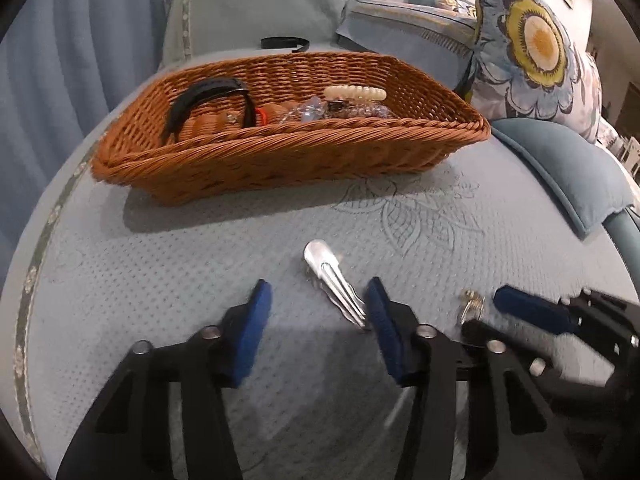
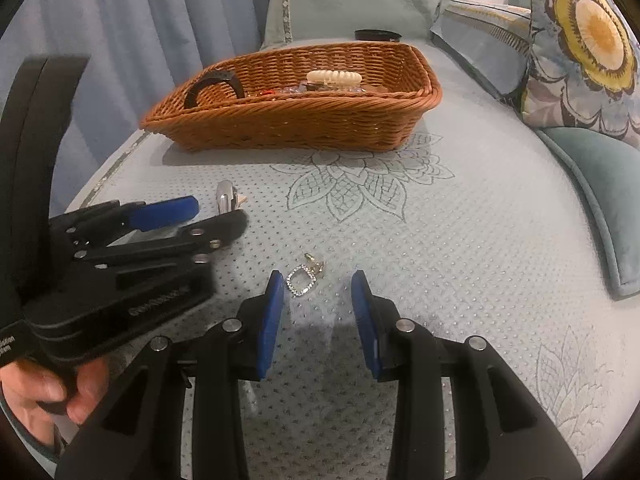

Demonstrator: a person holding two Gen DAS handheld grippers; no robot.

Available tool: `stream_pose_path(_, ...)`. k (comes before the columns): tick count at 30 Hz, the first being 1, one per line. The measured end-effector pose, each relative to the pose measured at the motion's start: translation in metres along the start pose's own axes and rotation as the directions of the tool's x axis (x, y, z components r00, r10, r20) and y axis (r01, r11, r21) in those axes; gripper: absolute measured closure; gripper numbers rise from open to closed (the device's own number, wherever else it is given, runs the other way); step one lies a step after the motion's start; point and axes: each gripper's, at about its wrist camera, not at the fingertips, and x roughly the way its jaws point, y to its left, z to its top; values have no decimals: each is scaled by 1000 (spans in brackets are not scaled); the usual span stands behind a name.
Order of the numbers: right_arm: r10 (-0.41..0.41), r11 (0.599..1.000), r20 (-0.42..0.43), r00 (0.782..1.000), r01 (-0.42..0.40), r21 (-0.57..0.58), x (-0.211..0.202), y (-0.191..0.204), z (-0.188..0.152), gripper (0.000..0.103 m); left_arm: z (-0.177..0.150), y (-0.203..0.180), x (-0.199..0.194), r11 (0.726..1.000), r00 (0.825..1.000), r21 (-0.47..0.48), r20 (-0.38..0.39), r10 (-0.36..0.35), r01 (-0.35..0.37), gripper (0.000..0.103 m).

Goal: Organize jewelry
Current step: 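Grasp the silver hair clip with the left tool while the right tool grasps a gold charm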

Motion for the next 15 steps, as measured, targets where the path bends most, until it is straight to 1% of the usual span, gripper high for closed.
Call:
stream_pose_path(3,16,1000,-1,1000,-16,10,-2,-1,-1,71,-8,13,-9,1000,1000,2,4,-19,19,65)
stream_pose_path(9,52,999,-9,999,-52,14,-6,-1,-4,71,-13,19,-13,997,997,-7,18,-74,74,65)
stream_pose_path(12,43,999,-9,999,-43,10,-3,1,-3,71,-8,18,-10,994,993,2,20,-114,114,64)
stream_pose_path(15,16,1000,-8,1000,-16,-9,1,6,0,71,-3,16,-5,992,991,13,14,-130,129,64)
